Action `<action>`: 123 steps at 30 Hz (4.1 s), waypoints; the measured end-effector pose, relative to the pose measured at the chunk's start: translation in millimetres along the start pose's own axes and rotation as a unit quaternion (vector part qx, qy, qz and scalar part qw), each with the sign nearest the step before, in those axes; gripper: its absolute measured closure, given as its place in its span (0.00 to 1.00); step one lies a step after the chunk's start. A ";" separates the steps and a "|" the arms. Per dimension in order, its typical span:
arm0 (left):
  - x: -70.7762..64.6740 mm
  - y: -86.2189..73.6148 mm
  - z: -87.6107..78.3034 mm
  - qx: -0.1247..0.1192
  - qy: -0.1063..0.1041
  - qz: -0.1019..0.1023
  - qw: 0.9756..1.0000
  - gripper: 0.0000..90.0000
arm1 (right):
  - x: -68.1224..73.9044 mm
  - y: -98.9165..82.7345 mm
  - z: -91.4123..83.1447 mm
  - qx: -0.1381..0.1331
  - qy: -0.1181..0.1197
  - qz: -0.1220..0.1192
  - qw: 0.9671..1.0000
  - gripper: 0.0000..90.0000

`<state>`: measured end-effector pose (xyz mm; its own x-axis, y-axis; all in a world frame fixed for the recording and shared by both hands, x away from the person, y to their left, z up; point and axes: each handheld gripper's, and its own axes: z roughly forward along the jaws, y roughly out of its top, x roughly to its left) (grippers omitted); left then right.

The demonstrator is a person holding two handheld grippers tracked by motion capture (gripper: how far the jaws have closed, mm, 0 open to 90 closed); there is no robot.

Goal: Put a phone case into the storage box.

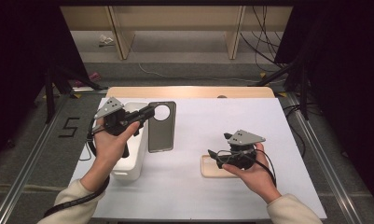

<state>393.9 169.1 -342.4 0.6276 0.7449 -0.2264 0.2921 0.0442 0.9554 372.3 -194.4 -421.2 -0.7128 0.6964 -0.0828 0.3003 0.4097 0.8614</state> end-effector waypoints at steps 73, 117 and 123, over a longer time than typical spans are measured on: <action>43.6 29.6 -37.8 -0.044 0.049 0.034 0.997 0.91 | -2.6 -1.7 1.1 0.005 -0.005 0.004 1.000 0.19; 73.2 25.8 -40.1 -0.043 0.048 0.044 0.997 0.91 | -3.5 -2.6 1.9 0.006 -0.001 0.008 1.000 0.19; 77.2 27.6 -38.4 -0.039 0.054 0.048 0.997 0.91 | -3.7 -2.8 2.5 0.006 -0.001 0.008 1.000 0.19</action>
<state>422.7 253.4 -326.2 0.5672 0.8154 -0.1162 0.1759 0.0179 0.9842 375.6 -196.6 -424.6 -0.7068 0.7040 -0.0692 0.3194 0.4048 0.8568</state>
